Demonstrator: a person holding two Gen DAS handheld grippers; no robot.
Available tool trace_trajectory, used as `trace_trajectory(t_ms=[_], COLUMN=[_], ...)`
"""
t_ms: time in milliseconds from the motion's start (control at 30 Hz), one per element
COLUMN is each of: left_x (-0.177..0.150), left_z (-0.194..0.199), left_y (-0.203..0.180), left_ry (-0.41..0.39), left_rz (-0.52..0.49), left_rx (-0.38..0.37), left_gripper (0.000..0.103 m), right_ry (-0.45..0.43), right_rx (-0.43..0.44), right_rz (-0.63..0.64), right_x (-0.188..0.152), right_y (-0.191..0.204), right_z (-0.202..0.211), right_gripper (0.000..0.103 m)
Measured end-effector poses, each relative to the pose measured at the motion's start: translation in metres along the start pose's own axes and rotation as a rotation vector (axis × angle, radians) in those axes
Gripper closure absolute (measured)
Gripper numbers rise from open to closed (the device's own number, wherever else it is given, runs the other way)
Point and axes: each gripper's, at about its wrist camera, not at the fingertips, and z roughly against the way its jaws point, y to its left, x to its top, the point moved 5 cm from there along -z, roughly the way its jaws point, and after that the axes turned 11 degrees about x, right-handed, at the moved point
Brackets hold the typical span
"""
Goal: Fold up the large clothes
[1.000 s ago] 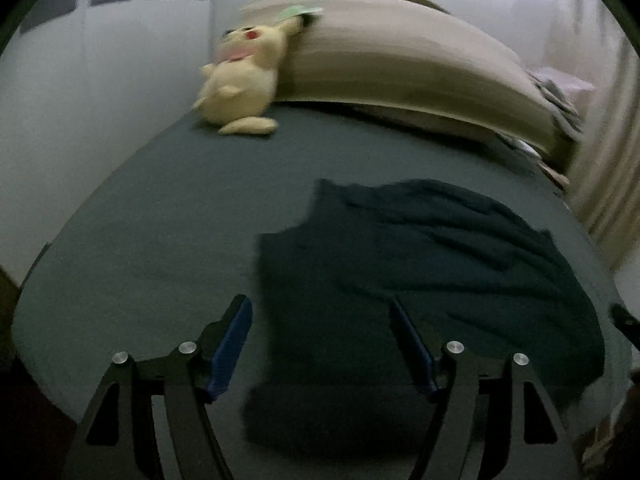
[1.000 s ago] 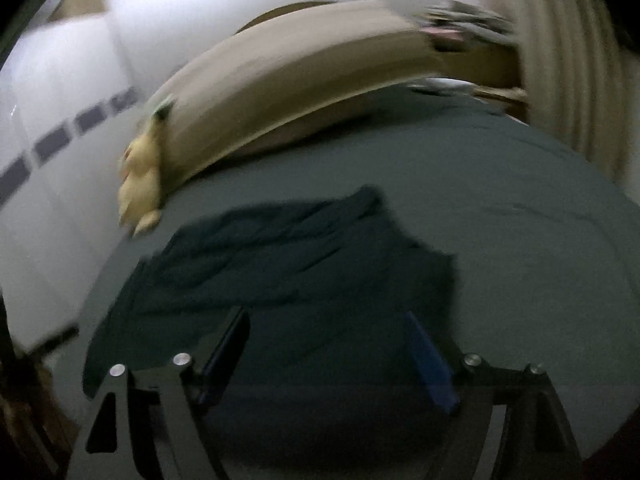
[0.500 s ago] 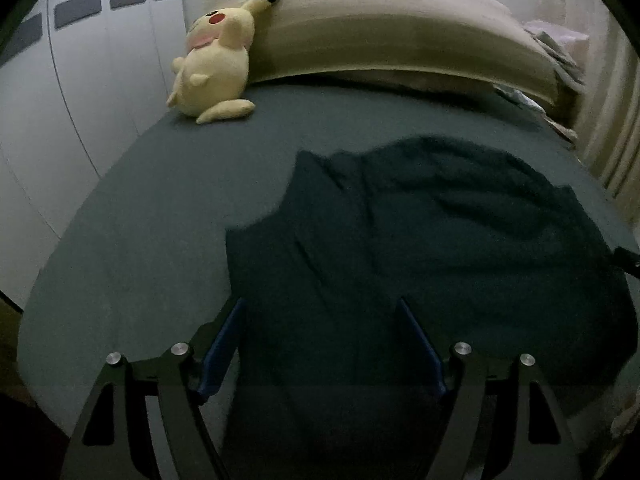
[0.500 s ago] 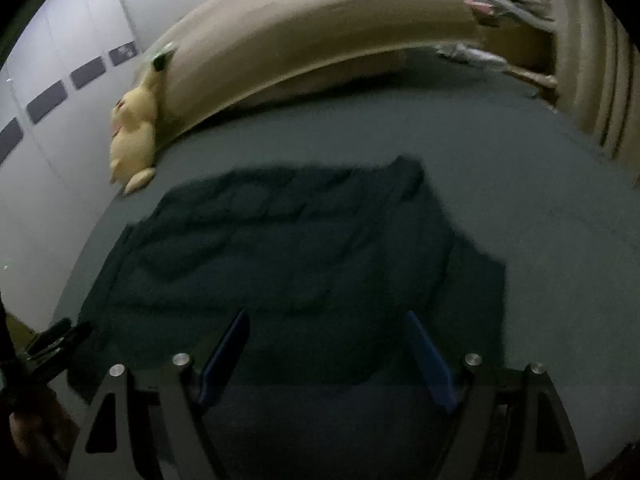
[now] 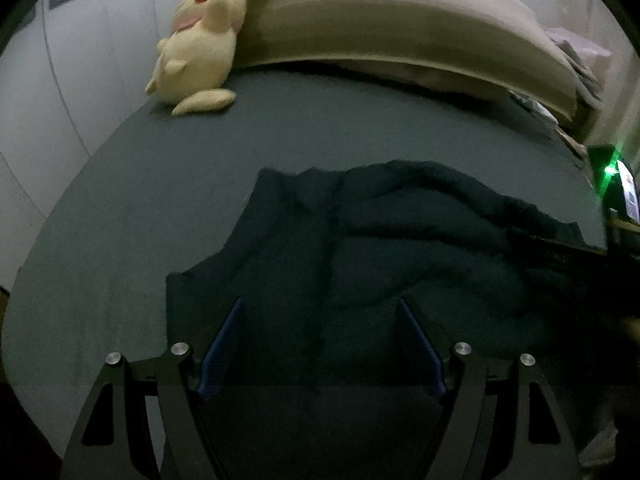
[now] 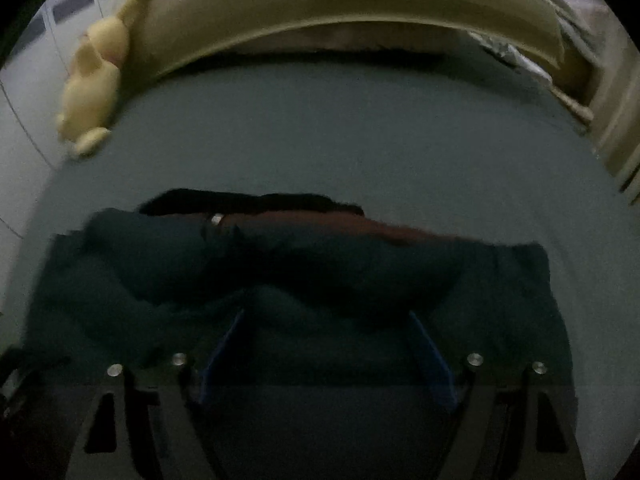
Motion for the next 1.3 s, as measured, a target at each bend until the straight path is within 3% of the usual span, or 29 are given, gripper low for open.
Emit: trace_trajectory(t_ms=[133, 267, 400, 467, 633, 767, 867, 1100, 1300], left_x=[-0.003, -0.003, -0.006, -0.012, -0.024, -0.036, -0.048, -0.081, -0.104], left_z=[-0.002, 0.004, 0.018, 0.028, 0.041, 0.052, 0.07, 0.128, 0.171], left_y=[0.004, 0.005, 0.008, 0.01, 0.016, 0.017, 0.021, 0.031, 0.024], left_ry=[0.005, -0.009, -0.035, -0.044, -0.054, -0.051, -0.084, -0.215, -0.273], left_rz=[-0.009, -0.008, -0.005, -0.006, 0.0, 0.002, -0.003, 0.027, 0.001], left_rx=[0.009, 0.005, 0.004, -0.003, -0.004, -0.017, -0.031, -0.027, -0.052], left_gripper=[0.025, 0.025, 0.025, 0.025, 0.025, 0.025, 0.025, 0.022, 0.021], right_ry=[0.023, -0.051, -0.155, -0.186, -0.174, -0.149, -0.161, -0.386, -0.441], right_rx=[-0.009, -0.001, 0.036, 0.05, 0.01, -0.053, -0.045, 0.011, 0.062], right_rz=[-0.015, -0.025, -0.014, -0.011, 0.02, 0.092, 0.051, -0.041, -0.087], right_x=[0.009, 0.001, -0.044, -0.082, -0.157, -0.174, -0.169, -0.202, -0.248], right_y=[-0.001, 0.004, 0.01, 0.012, 0.026, 0.028, 0.021, 0.024, 0.043], right_z=[-0.008, 0.021, 0.084, 0.112, 0.118, 0.098, 0.106, 0.219, 0.273], right_gripper=[0.011, 0.011, 0.011, 0.011, 0.011, 0.01, 0.01, 0.01, 0.01])
